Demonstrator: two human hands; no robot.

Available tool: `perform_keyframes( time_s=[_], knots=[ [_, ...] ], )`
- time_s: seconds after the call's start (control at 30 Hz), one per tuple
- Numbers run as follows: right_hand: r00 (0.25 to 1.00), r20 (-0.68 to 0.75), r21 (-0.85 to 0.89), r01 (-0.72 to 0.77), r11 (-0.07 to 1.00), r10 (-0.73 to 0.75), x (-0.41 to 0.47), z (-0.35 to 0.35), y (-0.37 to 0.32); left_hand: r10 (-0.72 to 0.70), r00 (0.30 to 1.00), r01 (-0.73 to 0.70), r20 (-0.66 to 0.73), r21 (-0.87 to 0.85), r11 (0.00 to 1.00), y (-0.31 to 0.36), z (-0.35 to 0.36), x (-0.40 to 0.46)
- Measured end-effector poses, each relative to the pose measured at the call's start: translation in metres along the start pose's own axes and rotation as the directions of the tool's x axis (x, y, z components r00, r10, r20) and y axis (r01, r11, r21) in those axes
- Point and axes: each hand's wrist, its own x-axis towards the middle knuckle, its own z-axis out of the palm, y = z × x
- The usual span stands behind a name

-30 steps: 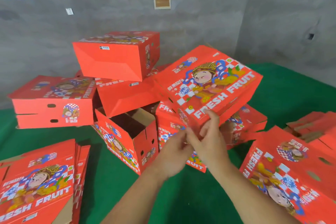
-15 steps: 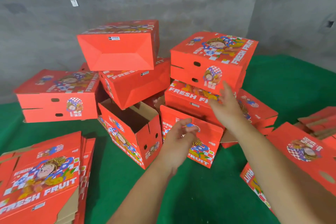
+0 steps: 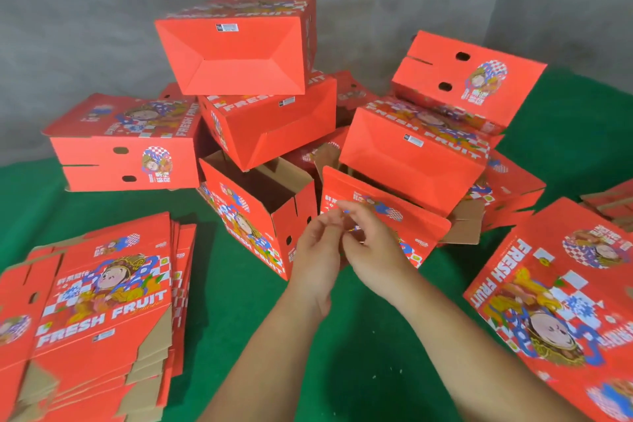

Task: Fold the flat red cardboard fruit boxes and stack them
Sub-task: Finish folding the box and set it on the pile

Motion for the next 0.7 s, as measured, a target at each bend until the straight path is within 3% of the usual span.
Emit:
perform_keyframes(
  time_s=[0.37,0.57,0.7],
  knots=[
    [0.989,0.117,-0.093,-0.081,0.992,0.092,-0.028,0.093,0.003,-0.109,0.988,0.102,-0.111,-0.065,0.993,-0.016,-0.092,-0.033],
    [0.940,0.263,-0.072,-0.207,0.976,0.219,-0.047,0.207,0.001,-0.193,0.953,0.176,-0.232,-0.093,0.980,-0.023,-0.208,-0.061],
    [0.860,0.381,-0.073,-0.337,0.939,0.339,-0.059,0.299,-0.001,-0.227,0.906,0.201,-0.358,-0.110,0.973,-0.018,-0.304,-0.080]
  ],
)
